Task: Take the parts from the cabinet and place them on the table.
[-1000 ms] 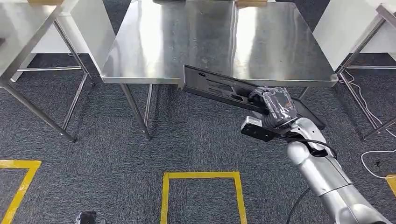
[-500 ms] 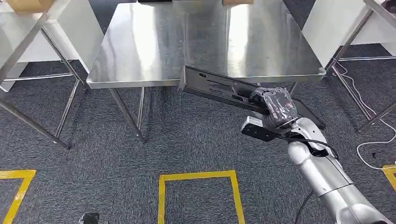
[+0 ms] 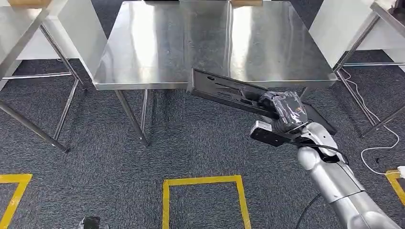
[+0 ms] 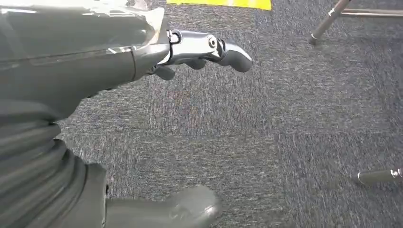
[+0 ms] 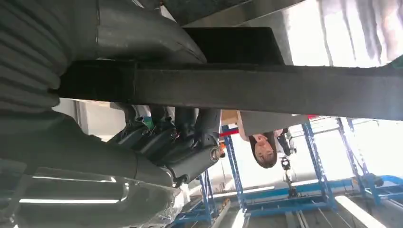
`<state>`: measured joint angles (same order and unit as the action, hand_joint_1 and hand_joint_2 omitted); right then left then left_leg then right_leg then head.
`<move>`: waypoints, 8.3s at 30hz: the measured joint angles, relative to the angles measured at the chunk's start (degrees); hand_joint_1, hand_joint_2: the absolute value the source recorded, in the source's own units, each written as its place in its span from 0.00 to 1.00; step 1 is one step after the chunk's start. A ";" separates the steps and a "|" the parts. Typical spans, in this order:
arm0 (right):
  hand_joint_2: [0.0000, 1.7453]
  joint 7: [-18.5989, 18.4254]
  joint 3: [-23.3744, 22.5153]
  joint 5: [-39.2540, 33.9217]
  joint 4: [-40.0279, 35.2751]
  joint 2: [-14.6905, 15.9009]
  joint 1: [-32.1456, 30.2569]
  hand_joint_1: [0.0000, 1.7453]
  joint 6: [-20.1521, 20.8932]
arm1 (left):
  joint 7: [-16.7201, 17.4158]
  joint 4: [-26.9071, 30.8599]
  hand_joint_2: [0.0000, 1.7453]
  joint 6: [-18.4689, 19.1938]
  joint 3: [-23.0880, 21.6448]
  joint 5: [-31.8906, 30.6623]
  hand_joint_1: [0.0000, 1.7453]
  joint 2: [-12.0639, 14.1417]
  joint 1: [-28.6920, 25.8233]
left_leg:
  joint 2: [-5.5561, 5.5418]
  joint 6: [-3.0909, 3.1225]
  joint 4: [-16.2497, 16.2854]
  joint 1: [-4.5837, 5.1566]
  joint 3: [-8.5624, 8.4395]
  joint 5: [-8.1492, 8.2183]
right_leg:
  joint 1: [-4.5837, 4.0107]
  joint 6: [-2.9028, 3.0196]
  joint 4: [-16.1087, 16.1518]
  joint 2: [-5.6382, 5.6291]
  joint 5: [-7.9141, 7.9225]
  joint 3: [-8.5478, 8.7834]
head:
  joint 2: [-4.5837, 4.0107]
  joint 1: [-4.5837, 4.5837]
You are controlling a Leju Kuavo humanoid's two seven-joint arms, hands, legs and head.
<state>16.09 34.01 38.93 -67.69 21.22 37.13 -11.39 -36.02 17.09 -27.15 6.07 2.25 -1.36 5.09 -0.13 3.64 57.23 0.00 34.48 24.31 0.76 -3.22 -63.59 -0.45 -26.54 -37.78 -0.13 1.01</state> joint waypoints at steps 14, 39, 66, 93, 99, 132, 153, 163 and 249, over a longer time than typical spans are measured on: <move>1.00 -0.07 -0.26 0.11 -0.07 -0.57 0.26 0.84 0.00 | 0.31 0.00 1.00 0.13 -0.24 -0.17 0.00 0.26 0.02 | 0.00 -3.56 13.34 -1.06 7.10 4.69 | 0.53 2.88 6.76 -0.08 1.73 4.28 | 0.00 0.44; 1.00 -0.07 -0.70 -0.02 -0.22 -0.09 0.49 0.84 -0.09 | 0.37 0.09 1.00 0.31 -0.50 -0.13 0.00 0.28 0.22 | -0.13 -2.51 4.48 -0.12 -0.67 5.91 | 0.37 2.93 7.07 0.32 3.13 2.77 | 0.00 0.68; 1.00 0.48 1.79 -0.74 1.70 -3.34 2.32 0.84 1.27 | -1.00 -0.28 1.00 -0.59 -0.22 1.95 0.00 0.33 -0.42 | -0.76 -1.59 0.35 -0.04 -3.76 4.56 | -0.35 0.92 6.39 0.54 4.44 1.09 | 0.00 0.39; 1.00 0.70 1.84 -2.51 4.85 -3.32 3.22 0.84 1.20 | -0.55 -0.70 1.00 -1.09 -0.22 1.29 0.00 0.17 -0.64 | -0.56 -0.46 0.28 -0.71 -3.98 3.97 | 0.49 -0.90 -0.94 0.44 2.57 -2.67 | 0.00 0.41; 1.00 0.81 1.99 -2.71 5.09 -3.65 3.83 0.84 1.51 | -0.74 -0.70 1.00 -1.33 -0.22 1.92 0.00 0.22 -0.65 | -0.35 -2.50 0.01 -0.51 -5.34 6.20 | 0.28 1.36 6.18 0.42 4.00 0.92 | 0.00 0.37; 1.00 6.56 4.98 -8.15 6.53 -6.91 6.91 0.84 4.83 | 0.00 -0.68 1.00 -1.18 -1.31 -0.48 0.00 0.44 0.33 | -0.10 -3.12 5.03 -0.67 -2.80 8.10 | 0.19 3.20 6.90 0.35 3.77 1.84 | 0.00 0.57; 1.00 8.54 9.11 -17.57 7.67 -7.76 8.58 0.84 12.39 | 0.98 -0.66 1.00 -1.07 -1.94 -2.01 0.00 0.83 0.94 | -0.51 -0.05 0.38 -0.50 -2.29 2.87 | -0.47 0.32 -7.01 0.22 -1.06 -4.99 | 0.00 0.33; 1.00 9.81 10.77 -20.94 9.01 -9.05 10.39 0.84 14.42 | 0.79 -0.66 1.00 -1.42 -1.92 -2.01 0.00 0.74 1.18 | -0.28 -3.16 7.51 -0.67 -0.85 8.95 | -0.01 3.57 7.32 0.35 3.48 2.51 | 0.00 0.57; 1.00 -9.29 -28.30 3.53 22.63 29.58 -13.67 0.00 -26.82 | -1.88 9.62 0.00 -9.64 8.85 1.11 0.00 -4.74 -5.81 | -1.31 -0.40 0.80 0.52 1.38 0.19 | -0.75 1.30 7.84 1.10 -0.42 6.87 | 0.00 0.37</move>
<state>6.80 5.71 42.46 -45.06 50.80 23.46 -38.21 -37.90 26.71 -36.79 14.93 3.37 -6.09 -0.72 -1.44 3.24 58.03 0.52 35.86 24.49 0.01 -1.92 -55.75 0.65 -26.96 -30.92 -0.13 1.38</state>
